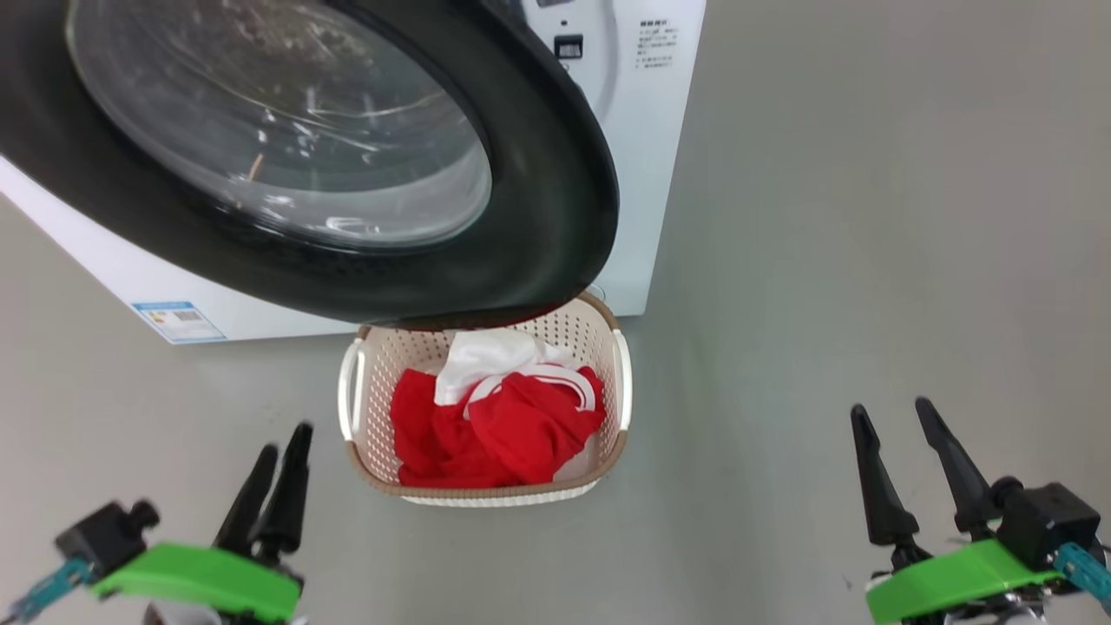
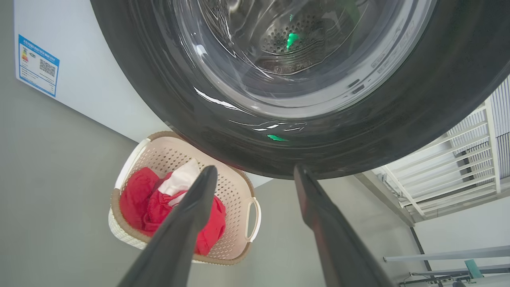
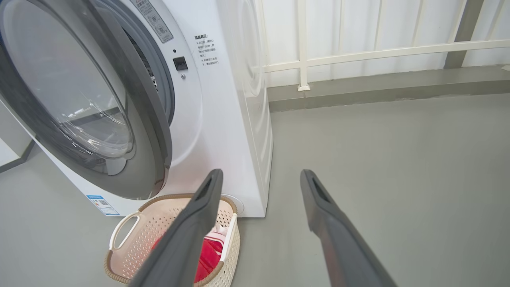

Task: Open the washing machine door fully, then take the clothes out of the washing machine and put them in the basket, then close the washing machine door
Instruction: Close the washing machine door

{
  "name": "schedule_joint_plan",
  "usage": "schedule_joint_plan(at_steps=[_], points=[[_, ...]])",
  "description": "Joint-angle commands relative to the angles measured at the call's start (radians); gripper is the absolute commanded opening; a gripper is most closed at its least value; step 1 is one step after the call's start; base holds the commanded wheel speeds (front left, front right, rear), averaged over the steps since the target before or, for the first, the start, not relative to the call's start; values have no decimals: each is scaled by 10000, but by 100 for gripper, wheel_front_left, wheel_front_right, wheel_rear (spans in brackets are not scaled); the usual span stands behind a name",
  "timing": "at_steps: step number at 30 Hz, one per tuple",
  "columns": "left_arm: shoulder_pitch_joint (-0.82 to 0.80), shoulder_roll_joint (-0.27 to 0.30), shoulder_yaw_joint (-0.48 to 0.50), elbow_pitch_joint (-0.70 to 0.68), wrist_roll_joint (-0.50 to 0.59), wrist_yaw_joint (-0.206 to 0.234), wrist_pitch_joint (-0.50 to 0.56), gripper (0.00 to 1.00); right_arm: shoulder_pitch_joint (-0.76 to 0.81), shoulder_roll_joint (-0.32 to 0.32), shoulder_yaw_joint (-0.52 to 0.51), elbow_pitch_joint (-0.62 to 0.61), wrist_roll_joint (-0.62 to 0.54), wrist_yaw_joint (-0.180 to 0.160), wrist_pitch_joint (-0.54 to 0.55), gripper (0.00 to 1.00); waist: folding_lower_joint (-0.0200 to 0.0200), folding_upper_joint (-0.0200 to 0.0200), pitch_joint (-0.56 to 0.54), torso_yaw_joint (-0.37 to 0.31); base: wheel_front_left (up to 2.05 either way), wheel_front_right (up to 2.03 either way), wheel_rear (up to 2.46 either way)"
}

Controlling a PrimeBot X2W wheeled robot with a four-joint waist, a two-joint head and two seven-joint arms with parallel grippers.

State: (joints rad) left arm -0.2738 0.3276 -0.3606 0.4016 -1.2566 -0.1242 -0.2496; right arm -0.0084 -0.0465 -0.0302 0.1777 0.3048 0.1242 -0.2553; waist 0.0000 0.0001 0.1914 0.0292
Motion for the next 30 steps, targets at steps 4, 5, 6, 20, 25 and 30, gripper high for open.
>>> schedule_joint_plan(at_steps=[4, 5, 6, 20, 25, 30], points=[[623, 244, 1092, -311, 942, -65, -120, 100, 335, -37, 22, -210, -85, 65, -65, 100, 0, -1, -366, 76, 0, 0, 0], [776, 251, 1249, -339, 1201, -65, -120, 100, 403, -37, -3, -212, -89, 65, -65, 100, 0, -1, -416, 69, 0, 0, 0], [924, 248, 1408, -378, 1473, -65, -121, 100, 471, -37, -32, -217, -93, 65, -65, 100, 0, -1, -466, 67, 0, 0, 0], [2694, -559, 3946, -1848, 6029, -65, -121, 100, 916, -37, -363, -351, -24, 65, -65, 100, 0, -1, -784, -43, 0, 0, 0], [3087, -1111, 4752, -2719, 7680, -65, -121, 100, 938, -37, -500, -479, -12, 65, -65, 100, 0, -1, -830, -65, 0, 0, 0], [3462, -1640, 5190, -3386, 8860, -65, -122, 100, 987, -37, -580, -566, 15, 65, -65, 100, 0, -1, -922, -88, 0, 0, 0]])
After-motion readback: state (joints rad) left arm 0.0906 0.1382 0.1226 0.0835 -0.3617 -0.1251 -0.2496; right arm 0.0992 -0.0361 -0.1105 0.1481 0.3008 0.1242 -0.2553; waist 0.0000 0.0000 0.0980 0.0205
